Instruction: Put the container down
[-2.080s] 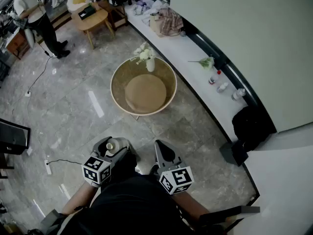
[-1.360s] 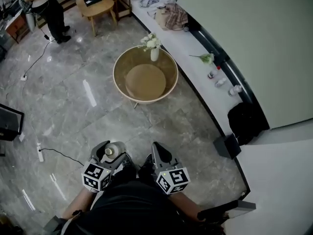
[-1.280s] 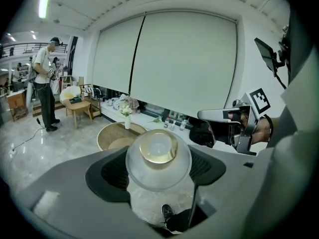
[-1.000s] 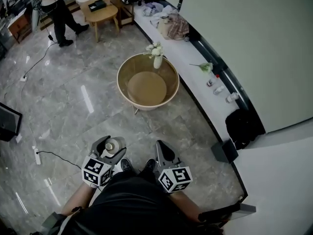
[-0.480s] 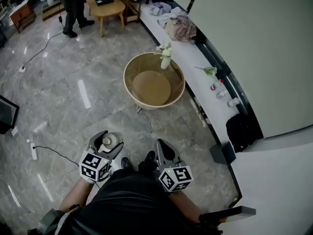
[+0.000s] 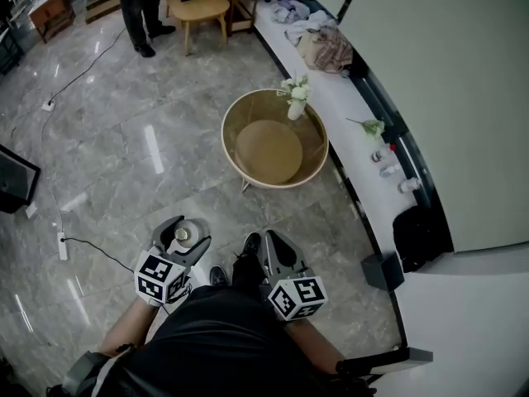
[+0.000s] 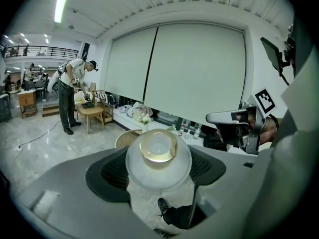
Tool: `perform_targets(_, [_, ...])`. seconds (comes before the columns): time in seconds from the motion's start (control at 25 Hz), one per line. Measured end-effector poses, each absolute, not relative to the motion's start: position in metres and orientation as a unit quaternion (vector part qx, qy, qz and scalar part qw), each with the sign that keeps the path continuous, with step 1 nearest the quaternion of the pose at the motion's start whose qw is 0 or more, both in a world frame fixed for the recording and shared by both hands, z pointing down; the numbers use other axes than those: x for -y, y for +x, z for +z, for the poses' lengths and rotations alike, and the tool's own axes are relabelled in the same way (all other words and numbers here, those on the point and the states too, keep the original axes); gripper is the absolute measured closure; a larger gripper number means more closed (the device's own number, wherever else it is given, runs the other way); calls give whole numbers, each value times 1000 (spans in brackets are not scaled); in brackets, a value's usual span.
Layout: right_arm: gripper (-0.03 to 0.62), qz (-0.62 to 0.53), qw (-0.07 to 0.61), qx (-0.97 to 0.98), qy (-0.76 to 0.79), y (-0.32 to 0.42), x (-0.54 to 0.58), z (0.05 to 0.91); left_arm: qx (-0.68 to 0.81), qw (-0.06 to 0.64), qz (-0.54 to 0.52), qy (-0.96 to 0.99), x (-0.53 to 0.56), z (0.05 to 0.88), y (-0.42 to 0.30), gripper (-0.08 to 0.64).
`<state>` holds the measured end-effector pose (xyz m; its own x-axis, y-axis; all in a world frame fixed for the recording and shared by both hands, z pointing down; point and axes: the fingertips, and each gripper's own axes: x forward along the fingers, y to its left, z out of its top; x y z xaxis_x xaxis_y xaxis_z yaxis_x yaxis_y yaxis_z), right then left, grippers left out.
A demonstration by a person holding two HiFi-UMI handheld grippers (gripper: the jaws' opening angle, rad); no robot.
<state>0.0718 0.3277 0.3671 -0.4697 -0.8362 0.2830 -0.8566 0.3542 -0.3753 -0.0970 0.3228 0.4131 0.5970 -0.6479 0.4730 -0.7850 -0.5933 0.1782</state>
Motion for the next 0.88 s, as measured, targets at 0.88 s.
perform_targets(0.88, [586, 277, 9, 849, 449, 138, -140, 377, 483, 213, 198, 826, -166, 412, -42, 222])
